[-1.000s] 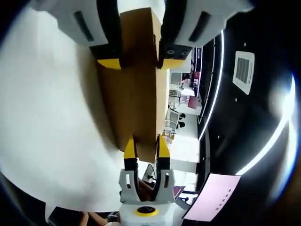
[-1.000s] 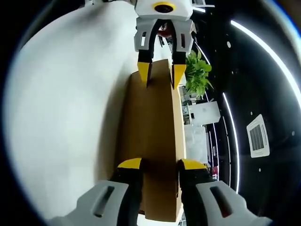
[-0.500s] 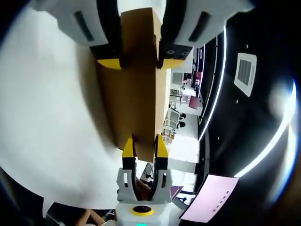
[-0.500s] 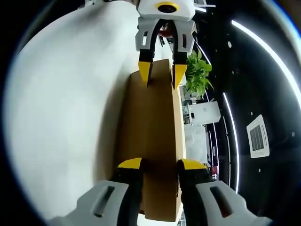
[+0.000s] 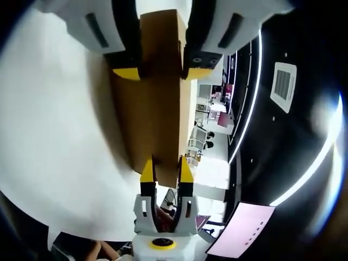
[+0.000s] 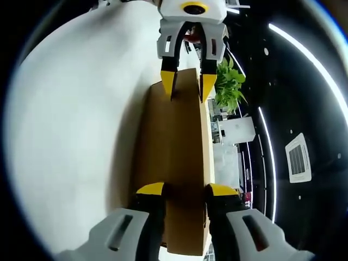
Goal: Operate the shoe box by opening the lid, removing the specified soft item, and placing it in the target area until the item is outside and the box remains undamaged.
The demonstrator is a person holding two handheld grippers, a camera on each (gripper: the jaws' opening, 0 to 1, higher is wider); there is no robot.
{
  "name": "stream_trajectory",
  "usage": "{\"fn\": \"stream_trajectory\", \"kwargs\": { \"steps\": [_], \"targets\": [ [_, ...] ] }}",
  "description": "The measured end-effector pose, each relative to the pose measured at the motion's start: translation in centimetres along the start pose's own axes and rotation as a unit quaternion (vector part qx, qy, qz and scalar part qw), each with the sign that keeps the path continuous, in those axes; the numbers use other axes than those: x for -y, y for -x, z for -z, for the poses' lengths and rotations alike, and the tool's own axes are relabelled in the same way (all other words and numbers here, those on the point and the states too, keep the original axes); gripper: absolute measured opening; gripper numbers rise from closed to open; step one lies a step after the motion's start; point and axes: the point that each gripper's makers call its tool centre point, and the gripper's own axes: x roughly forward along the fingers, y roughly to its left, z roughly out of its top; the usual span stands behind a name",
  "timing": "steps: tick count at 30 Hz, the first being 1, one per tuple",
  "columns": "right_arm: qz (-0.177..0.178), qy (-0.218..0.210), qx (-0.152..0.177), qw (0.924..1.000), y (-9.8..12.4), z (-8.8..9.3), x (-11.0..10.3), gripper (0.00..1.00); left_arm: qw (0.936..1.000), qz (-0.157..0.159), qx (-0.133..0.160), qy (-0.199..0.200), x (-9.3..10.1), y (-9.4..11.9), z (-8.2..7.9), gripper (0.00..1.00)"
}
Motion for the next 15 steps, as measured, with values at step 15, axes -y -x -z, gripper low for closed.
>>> {"fn": "stream_trajectory", "kwargs": {
  "steps": [15],
  "targets": [
    [-0.001, 0.003, -0.001, 1.0000, 0.10, -0.11, 0.36, 0.28, 1.0000, 0.004, 0.002, 0.007, -0.39, 0.17, 0.01, 0.29]
  ]
}}
